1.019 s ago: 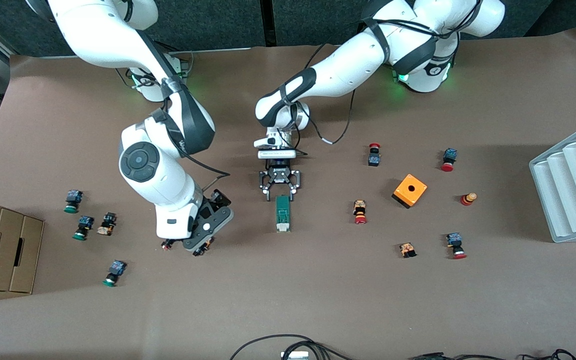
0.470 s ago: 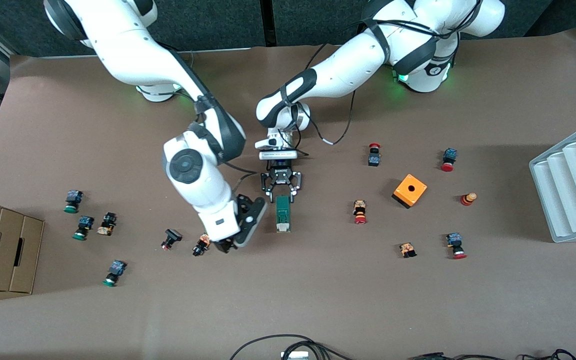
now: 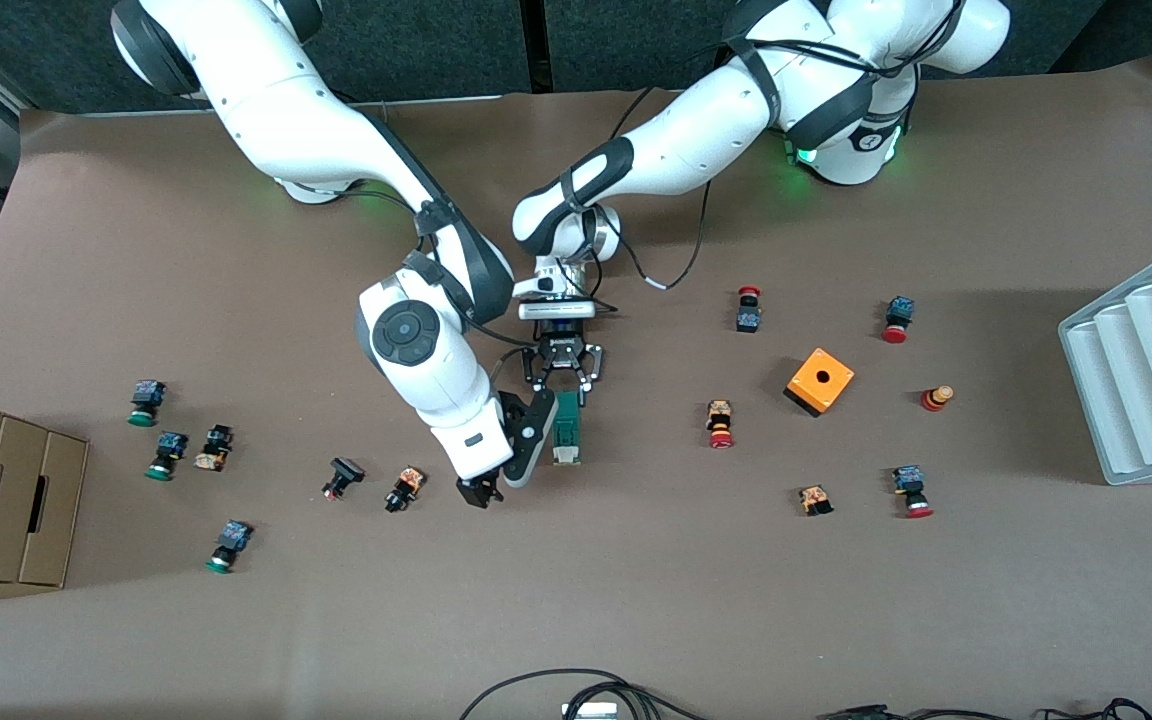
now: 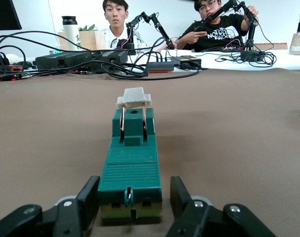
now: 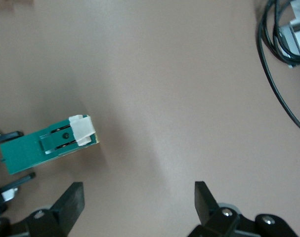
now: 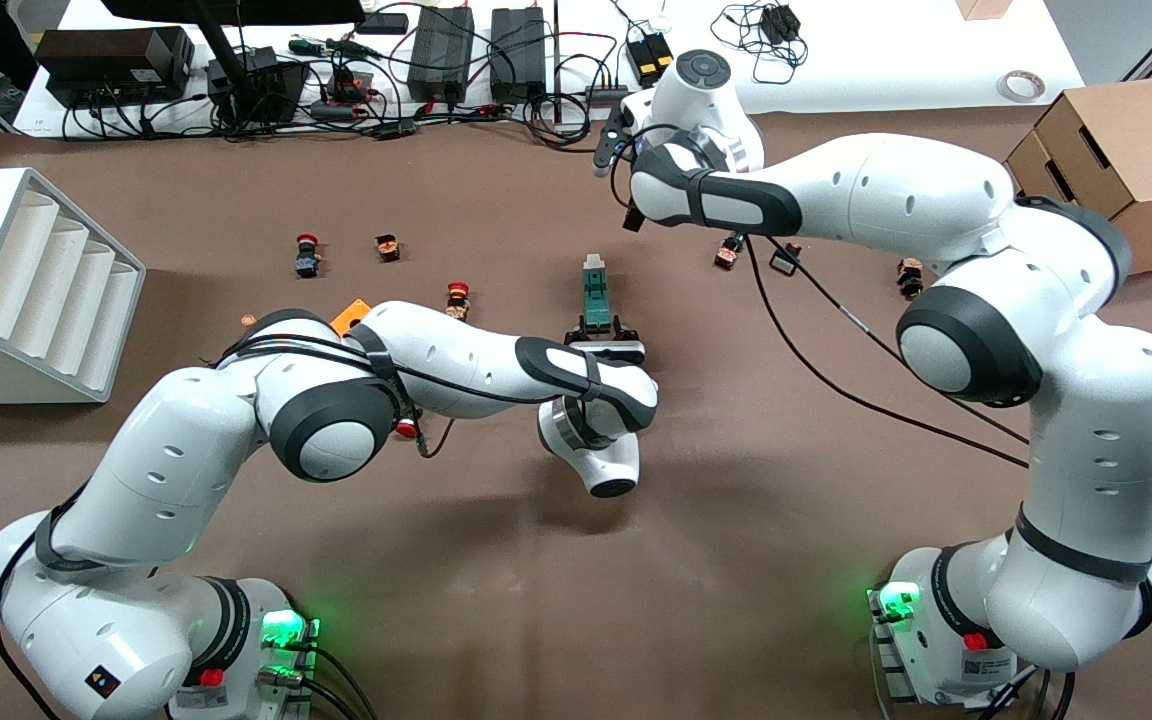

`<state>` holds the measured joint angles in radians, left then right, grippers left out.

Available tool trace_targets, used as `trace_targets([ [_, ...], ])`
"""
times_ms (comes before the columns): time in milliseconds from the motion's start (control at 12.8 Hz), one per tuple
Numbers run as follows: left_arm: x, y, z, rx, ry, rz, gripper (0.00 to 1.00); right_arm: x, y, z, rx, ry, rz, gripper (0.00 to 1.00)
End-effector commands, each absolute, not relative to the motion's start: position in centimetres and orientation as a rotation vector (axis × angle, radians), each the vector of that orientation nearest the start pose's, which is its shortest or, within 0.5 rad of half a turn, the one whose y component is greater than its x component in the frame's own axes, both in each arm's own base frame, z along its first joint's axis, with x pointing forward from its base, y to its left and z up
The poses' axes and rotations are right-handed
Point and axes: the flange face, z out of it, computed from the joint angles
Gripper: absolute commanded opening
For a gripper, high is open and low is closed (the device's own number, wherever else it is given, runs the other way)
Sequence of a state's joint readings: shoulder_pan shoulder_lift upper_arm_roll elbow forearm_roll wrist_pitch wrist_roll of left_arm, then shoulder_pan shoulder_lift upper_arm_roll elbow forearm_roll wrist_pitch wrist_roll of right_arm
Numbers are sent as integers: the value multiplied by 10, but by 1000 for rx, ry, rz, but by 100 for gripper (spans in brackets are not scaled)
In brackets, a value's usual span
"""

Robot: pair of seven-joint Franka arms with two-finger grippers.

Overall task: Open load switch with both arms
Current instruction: 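Reach the right gripper to the switch's white handle while the left gripper waits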

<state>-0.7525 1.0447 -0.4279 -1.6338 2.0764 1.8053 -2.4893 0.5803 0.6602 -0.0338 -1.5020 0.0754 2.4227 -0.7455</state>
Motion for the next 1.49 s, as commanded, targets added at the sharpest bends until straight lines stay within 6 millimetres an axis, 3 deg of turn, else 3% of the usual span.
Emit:
trace_targets([
  [0, 345, -557, 45, -2495, -24, -1866, 65, 636, 407, 294, -2428, -1973, -460, 99],
  [627, 344, -558, 45, -2506, -51, -1881, 66, 601, 457, 264, -2343, -2058, -428, 99],
  [1411, 344, -559, 44, -2506, -43, -1891, 66, 599, 458, 237, -2355, -2044, -399, 98],
])
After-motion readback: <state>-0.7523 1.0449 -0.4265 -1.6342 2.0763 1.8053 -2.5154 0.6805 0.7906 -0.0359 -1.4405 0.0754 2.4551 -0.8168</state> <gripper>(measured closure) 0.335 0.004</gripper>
